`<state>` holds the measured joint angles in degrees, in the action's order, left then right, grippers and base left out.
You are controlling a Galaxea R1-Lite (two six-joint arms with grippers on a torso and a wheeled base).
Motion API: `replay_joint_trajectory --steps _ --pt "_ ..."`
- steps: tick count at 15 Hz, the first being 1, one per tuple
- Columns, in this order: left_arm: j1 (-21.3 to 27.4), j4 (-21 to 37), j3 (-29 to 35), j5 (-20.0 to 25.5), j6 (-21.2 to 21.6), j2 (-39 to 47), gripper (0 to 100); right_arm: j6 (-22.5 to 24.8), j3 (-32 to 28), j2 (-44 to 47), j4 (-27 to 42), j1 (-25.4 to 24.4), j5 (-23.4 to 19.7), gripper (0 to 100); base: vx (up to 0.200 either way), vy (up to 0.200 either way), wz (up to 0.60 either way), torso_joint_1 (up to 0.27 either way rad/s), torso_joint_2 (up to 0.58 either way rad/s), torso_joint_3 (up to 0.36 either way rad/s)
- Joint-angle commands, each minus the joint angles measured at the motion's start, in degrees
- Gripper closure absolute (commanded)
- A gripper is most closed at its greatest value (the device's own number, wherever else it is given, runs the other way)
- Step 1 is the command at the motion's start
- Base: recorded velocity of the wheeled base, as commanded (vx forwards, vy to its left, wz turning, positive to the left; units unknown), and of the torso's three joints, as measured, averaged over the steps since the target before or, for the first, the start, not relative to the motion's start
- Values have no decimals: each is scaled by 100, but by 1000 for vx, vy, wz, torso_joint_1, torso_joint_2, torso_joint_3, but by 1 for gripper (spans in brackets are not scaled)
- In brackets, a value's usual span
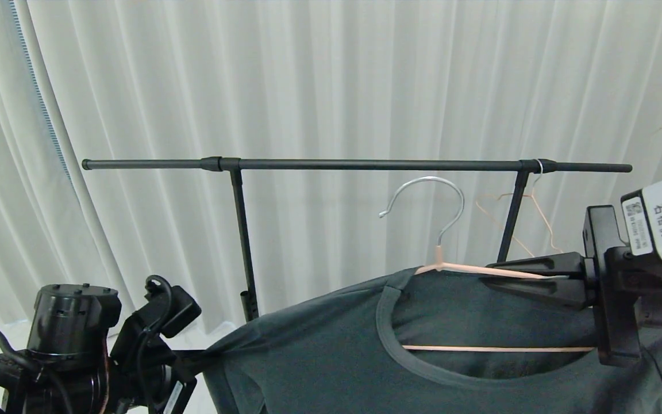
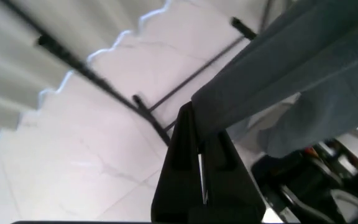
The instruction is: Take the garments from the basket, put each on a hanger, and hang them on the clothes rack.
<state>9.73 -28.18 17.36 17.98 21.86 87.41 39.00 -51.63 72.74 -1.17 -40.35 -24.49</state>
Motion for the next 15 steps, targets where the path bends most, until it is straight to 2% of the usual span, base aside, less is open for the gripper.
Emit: replay_joint_trajectory --steps 1,4,5,7,10,12,14,15 --pt "-199 -73 13 -5 3 -39 100 -59 4 -6 -32 36 6 100 0 0 0 0 0 0" --pt "-32 -319 22 -5 3 -101 100 -147 12 -6 -103 45 102 100 0 0 0 0 0 0" --pt "-24 -372 22 -14 11 -127 0 -208 12 -6 -103 45 155 100 0 0 0 0 0 0" --pt "-24 -477 31 -5 3 -145 0 -226 21 -14 -103 106 243 100 0 0 0 0 0 0" --pt "-24 -1066 101 4 -76 -268 0 -270 127 -155 -103 713 384 100 0 0 0 0 0 0" --pt "-50 -1400 198 -23 -481 -294 0 -270 214 -384 -94 1390 384 100 0 0 0 0 0 0" --pt "-261 -1523 198 -155 -489 -286 0 -349 276 -559 -76 1978 384 100 0 0 0 0 0 0" --pt "-278 -1532 233 -172 -489 -286 0 -542 338 -665 -59 2225 384 100 0 0 0 0 0 0"
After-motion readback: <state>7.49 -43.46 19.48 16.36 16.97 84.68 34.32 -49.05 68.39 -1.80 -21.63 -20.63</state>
